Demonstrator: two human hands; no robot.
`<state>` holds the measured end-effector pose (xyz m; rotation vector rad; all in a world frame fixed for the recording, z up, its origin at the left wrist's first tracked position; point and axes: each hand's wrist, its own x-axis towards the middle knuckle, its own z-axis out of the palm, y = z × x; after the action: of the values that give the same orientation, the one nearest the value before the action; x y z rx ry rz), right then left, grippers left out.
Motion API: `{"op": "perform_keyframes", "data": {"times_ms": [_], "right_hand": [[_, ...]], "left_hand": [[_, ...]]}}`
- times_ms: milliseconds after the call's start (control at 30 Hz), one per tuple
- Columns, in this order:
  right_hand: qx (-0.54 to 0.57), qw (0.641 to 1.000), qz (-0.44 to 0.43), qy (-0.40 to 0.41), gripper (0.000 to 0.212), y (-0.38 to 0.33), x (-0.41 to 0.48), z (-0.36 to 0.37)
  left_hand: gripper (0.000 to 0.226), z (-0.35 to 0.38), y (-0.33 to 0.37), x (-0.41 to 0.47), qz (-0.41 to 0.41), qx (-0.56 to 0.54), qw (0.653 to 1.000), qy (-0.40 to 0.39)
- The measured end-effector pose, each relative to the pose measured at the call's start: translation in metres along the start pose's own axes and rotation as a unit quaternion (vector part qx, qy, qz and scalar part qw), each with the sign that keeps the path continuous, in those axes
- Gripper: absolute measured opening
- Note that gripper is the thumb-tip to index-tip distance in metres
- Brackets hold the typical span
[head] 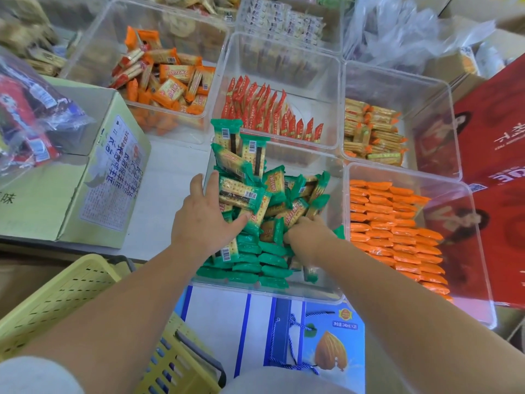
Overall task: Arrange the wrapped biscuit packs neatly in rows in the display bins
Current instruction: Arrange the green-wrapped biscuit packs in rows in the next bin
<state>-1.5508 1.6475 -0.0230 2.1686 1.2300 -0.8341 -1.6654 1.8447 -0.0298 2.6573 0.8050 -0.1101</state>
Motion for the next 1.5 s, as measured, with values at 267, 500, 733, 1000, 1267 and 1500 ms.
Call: {"op": "perform_keyframes", "data": {"times_ms": [267, 500, 733, 1000, 1267, 1500], "right_hand": [[0.106, 0.988, 0.062, 0.089, 0.052, 0.003, -0.011, -0.002], [0.094, 0.988, -0.03, 0.119, 0.043, -0.001, -0.009, 0.004], [0.045, 0.988, -0.098, 0.108, 0.054, 0.007, -0.009, -0.006], [-0.011, 0.979, -0.075, 0.19, 0.051, 0.0, -0.005, -0.006], [0.1, 0.969, 0.036, 0.221, 0.046, -0.013, -0.011, 0.002], [0.103, 0.979, -0.049, 0.166, 0.047, -0.016, -0.012, 0.008]], "left_hand": [[0.108, 0.001, -0.001, 0.0, 0.002, 0.006, 1.0, 0.004], [0.108, 0.001, 0.0, 0.0, 0.0, 0.006, 1.0, 0.004], [0.108, 0.0, 0.0, 0.0, 0.0, 0.007, 1.0, 0.008], [0.108, 0.0, 0.001, 0.0, -0.001, 0.006, 1.0, 0.01], [0.107, 0.001, 0.0, 0.0, 0.004, 0.004, 1.0, 0.015], [0.107, 0.001, 0.0, 0.0, 0.003, 0.004, 1.0, 0.016]]}}
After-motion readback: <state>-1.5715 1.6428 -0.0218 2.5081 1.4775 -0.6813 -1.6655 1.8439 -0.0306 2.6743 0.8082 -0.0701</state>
